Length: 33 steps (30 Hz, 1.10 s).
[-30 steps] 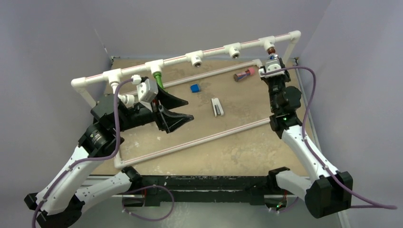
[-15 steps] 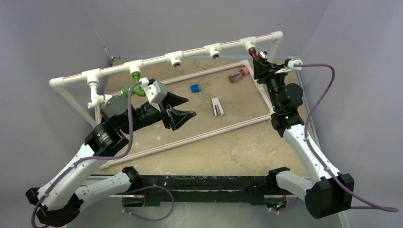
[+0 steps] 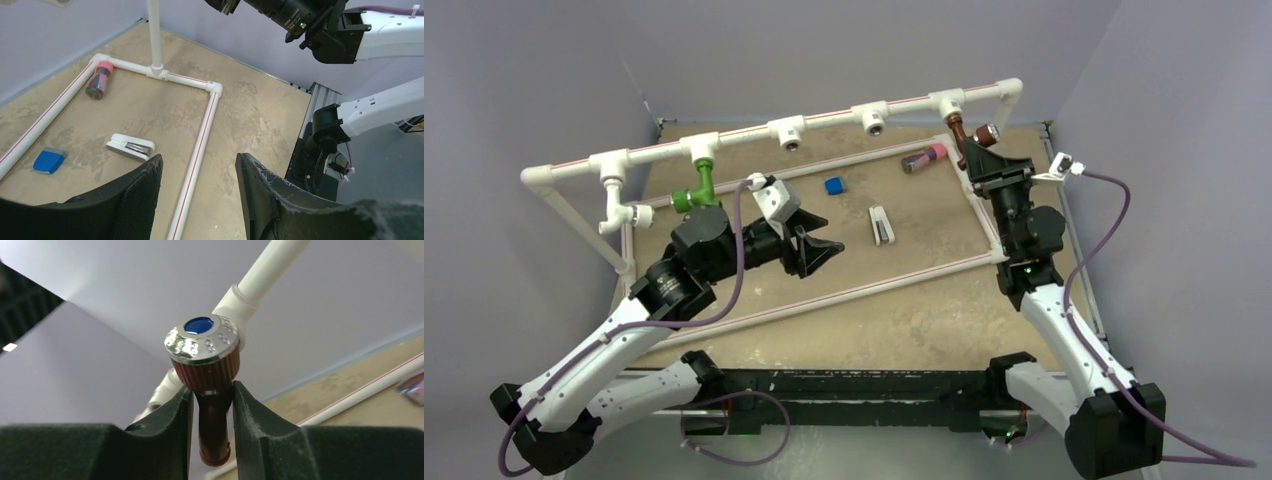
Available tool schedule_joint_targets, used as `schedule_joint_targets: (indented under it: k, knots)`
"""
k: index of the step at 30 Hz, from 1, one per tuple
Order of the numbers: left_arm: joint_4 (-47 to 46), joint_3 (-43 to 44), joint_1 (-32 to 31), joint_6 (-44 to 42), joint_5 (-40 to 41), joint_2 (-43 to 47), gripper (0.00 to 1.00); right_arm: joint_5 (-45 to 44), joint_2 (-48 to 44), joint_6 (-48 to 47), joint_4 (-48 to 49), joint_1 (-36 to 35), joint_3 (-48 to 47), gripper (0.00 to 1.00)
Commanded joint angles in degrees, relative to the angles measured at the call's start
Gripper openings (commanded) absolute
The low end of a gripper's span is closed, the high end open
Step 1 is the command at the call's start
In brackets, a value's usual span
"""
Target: Install the water faucets
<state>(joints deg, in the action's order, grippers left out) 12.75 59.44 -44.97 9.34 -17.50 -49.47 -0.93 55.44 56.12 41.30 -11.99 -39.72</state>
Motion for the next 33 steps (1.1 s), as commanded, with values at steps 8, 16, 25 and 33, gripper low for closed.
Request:
schedule_joint_targets:
  k: [8,16,25,33]
  knots:
    - [-6.53,-4.5,0.5,-0.07,1.51,2.11,0.54,11.82,-1.02,22.15,2.75,-0.28,6.58,0.57]
    - [-6.92,-5.84,0.5,-0.54,2.2,1.51,0.53,14.79,-6.86,4.51,-10.12,4.23,2.79,0.89]
    - [-6.58,-5.83,0.56,-0.99,2.9,0.19,0.53,9.02,-11.07,-24.64,-35.52,4.25,-10.82,0.96]
    - [-6.45,-5.77,0.58,-0.65,2.66,0.0,0.53,3.27,-11.94,-42.46,-49.12,3.05,-22.15,0.94]
